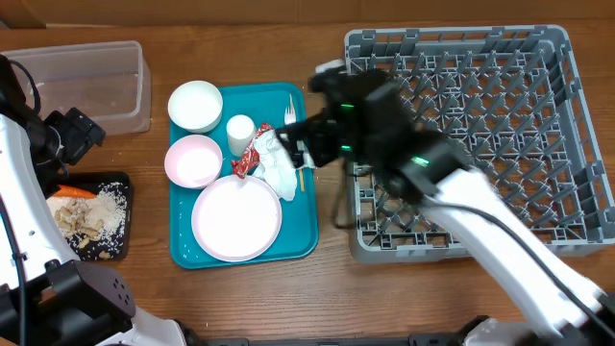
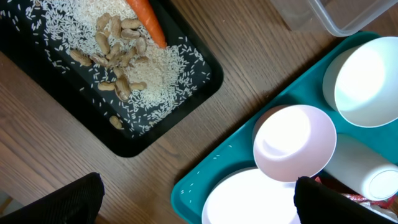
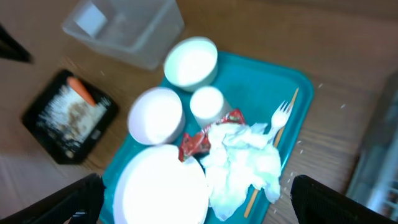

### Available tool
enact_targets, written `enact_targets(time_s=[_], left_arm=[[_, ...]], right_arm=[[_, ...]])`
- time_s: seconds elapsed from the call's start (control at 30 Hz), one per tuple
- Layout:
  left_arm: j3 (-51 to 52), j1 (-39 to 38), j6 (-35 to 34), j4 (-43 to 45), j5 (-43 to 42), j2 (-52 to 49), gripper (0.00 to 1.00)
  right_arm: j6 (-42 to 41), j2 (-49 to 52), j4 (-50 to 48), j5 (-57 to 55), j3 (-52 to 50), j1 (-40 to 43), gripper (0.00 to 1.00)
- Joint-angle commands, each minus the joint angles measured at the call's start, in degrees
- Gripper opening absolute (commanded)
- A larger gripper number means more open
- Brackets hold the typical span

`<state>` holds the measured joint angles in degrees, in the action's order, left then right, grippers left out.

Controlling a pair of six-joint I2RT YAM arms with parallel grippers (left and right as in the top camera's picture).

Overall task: Sort waste into correct bins and load items into the dishwasher rack
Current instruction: 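Move the right gripper over the teal tray to the red wrapper and tissue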

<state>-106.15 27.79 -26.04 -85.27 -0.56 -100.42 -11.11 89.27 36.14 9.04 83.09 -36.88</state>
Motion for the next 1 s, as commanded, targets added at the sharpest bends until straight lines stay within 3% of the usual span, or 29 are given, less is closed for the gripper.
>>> enact_targets(time_s=[0.0,0.53,0.97], left_arm=[[0.02,-0.07,-0.79,0.09,0.74,-0.20,1.00],[0.02,-0.07,-0.79,0.09,0.74,-0.20,1.00],[0.02,-0.07,-0.79,0.09,0.74,-0.20,1.00]], right_arm=[[0.04,6.86,-0.63,-4.61,1.75,-1.81,1.00],[1.09,23.93,-12.13,-9.20,1.73,-6.10,1.00],[0.85,30.84,-18.82,-10.49,1.73,-6.29,1.00]])
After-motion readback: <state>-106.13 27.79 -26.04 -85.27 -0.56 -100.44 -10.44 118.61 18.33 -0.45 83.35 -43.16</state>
